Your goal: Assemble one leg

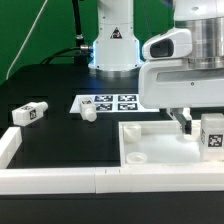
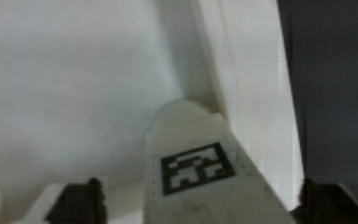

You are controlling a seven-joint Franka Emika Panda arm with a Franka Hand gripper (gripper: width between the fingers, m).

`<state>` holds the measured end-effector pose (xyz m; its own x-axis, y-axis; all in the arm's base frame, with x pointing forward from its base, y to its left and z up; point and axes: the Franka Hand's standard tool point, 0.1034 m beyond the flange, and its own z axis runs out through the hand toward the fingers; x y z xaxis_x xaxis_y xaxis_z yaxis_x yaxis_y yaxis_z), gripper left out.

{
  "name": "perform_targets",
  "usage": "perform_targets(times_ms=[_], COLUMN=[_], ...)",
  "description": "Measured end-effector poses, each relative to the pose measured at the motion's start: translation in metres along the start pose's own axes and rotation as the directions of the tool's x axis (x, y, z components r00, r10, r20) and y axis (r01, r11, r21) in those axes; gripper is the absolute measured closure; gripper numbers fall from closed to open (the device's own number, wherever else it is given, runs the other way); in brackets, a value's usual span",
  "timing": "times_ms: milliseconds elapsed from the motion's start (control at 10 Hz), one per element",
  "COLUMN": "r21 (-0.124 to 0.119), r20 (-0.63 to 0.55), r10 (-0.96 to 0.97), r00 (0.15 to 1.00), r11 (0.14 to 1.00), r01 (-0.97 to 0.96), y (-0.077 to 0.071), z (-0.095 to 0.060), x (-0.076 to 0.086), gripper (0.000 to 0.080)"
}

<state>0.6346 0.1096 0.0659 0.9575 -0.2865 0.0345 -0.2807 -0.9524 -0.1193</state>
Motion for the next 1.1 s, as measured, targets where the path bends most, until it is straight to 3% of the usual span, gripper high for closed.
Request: perform_targets(times_ms=[100, 200, 300, 700, 1000, 1100], r21=[0.000, 0.002, 0.002, 0.001, 0.016, 0.029], r20=[0.000, 0.001, 0.001, 0.000, 0.030, 0.051], r10=[0.001, 0.080, 0.133, 0.437, 0.765, 0.885], r00=[1.000, 0.997, 0.991, 0.900, 0.644, 0.462], r11=[1.000, 0.997, 0.991, 0.900, 0.643, 0.461], r01=[-0.001, -0.080, -0.133, -0.437, -0.765, -0.887], y=[0.0001, -0.0004, -0.0004, -0.0018, -0.0017, -0.0053], z=[0.0001, 0.0002, 0.0002, 0.0002, 0.0000, 0.0005], x=[0.0000, -0.0003, -0.0003, -0.0007, 0.0004, 0.0018], gripper=[0.0383, 0.0383, 0.0516, 0.0516, 0.0515, 0.0515])
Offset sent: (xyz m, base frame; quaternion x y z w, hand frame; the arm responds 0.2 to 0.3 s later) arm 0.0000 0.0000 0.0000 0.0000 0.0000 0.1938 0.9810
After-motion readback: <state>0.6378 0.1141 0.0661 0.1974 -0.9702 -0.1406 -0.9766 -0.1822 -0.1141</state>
